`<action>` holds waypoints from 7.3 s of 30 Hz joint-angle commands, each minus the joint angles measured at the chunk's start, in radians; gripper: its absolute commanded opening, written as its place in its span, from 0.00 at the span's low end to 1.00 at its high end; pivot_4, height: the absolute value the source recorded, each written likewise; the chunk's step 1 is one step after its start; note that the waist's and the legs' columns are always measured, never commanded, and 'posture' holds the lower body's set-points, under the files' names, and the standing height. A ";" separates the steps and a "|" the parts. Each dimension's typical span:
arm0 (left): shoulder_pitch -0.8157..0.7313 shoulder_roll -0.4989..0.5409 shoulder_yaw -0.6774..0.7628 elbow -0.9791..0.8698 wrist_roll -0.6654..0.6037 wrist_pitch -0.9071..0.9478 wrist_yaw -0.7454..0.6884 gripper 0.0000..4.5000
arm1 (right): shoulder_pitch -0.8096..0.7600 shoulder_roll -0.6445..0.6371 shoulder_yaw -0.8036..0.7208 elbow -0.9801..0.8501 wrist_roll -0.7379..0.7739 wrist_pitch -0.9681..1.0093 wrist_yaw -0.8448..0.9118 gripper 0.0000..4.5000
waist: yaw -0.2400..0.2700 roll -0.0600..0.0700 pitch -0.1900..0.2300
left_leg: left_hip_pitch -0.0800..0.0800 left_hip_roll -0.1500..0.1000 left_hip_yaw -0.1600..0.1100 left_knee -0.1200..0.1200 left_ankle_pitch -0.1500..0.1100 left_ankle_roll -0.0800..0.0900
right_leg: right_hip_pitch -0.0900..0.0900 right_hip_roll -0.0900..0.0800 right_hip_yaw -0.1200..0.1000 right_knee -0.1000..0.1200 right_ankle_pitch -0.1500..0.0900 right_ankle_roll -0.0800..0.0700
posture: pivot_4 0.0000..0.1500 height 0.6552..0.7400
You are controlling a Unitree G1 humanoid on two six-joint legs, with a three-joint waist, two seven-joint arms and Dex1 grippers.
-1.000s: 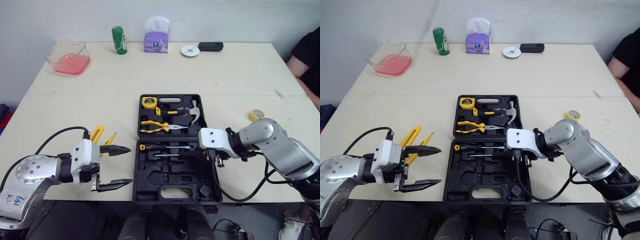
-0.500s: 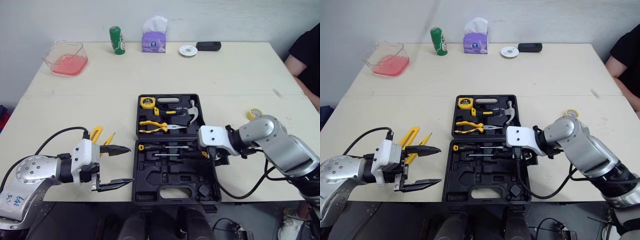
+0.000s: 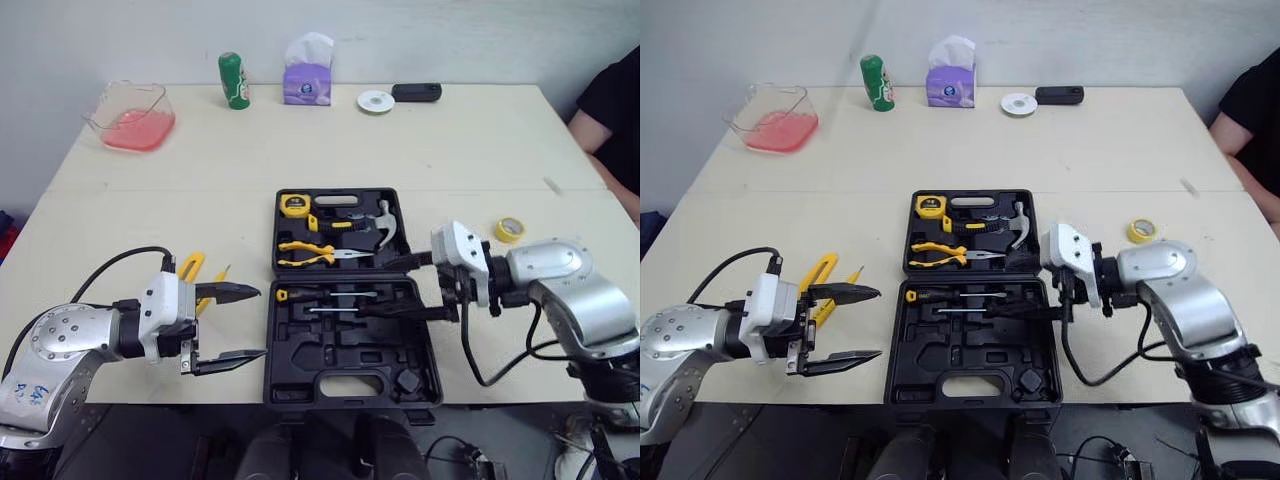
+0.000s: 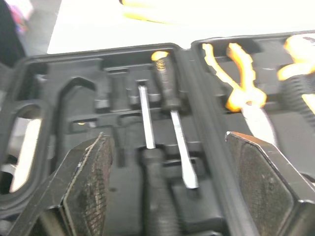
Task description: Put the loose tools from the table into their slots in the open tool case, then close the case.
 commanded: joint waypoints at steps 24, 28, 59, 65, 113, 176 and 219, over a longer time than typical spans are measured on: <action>0.017 0.007 0.015 -0.028 0.011 -0.019 0.019 1.00 | -0.022 0.131 0.144 0.236 -0.205 -0.280 -0.062 0.01 | -0.003 0.000 0.000 | 0.001 0.000 0.000 0.000 0.000 0.000 | 0.000 0.000 0.001 0.001 0.000 0.000 | 1.00 1.00; 0.028 0.008 0.019 -0.032 0.012 -0.019 0.021 1.00 | -0.022 0.126 0.161 0.258 -0.212 -0.227 -0.066 0.01 | -0.004 -0.001 0.000 | 0.003 0.001 0.000 0.000 0.000 -0.001 | 0.002 -0.001 0.001 0.001 0.000 0.000 | 1.00 1.00; 0.173 0.014 0.374 0.130 -0.010 -0.056 0.051 1.00 | 0.034 -0.040 -0.231 0.193 0.034 -0.238 -0.049 0.42 | -0.001 -0.002 -0.002 | 0.001 0.003 0.000 0.000 -0.002 -0.002 | 0.000 -0.002 0.000 0.000 -0.001 -0.003 | 1.00 1.00; 0.227 0.004 0.587 0.301 0.038 -0.132 0.097 1.00 | 0.119 -0.173 -0.389 0.447 -0.063 -0.454 -0.082 0.99 | -0.001 -0.002 -0.002 | 0.002 0.003 0.001 0.000 -0.003 -0.001 | 0.000 -0.002 0.000 0.000 -0.001 -0.002 | 1.00 1.00; 0.293 0.061 0.538 -0.153 -0.169 0.649 0.556 1.00 | 0.024 0.017 -0.305 0.274 0.203 -0.430 0.141 0.99 | -0.024 0.002 0.000 | 0.004 0.008 0.006 -0.001 -0.007 -0.004 | -0.002 0.000 0.006 0.003 -0.002 -0.004 | 1.00 1.00; 0.000 -0.157 -0.031 -0.072 0.132 0.840 0.848 0.44 | 0.123 0.079 -0.199 0.034 0.215 -0.368 0.099 1.00 | 0.024 0.001 -0.001 | 0.007 0.004 0.005 0.000 -0.002 -0.005 | -0.001 0.000 0.007 0.006 -0.002 -0.004 | 1.00 1.00; -0.496 0.111 -0.434 -0.166 0.083 0.480 0.145 0.12 | 0.372 -0.056 -0.366 -0.011 0.206 -0.403 0.097 1.00 | 0.026 0.000 0.001 | 0.003 0.002 0.003 0.000 -0.001 -0.003 | 0.001 0.004 0.003 0.002 -0.001 -0.002 | 1.00 1.00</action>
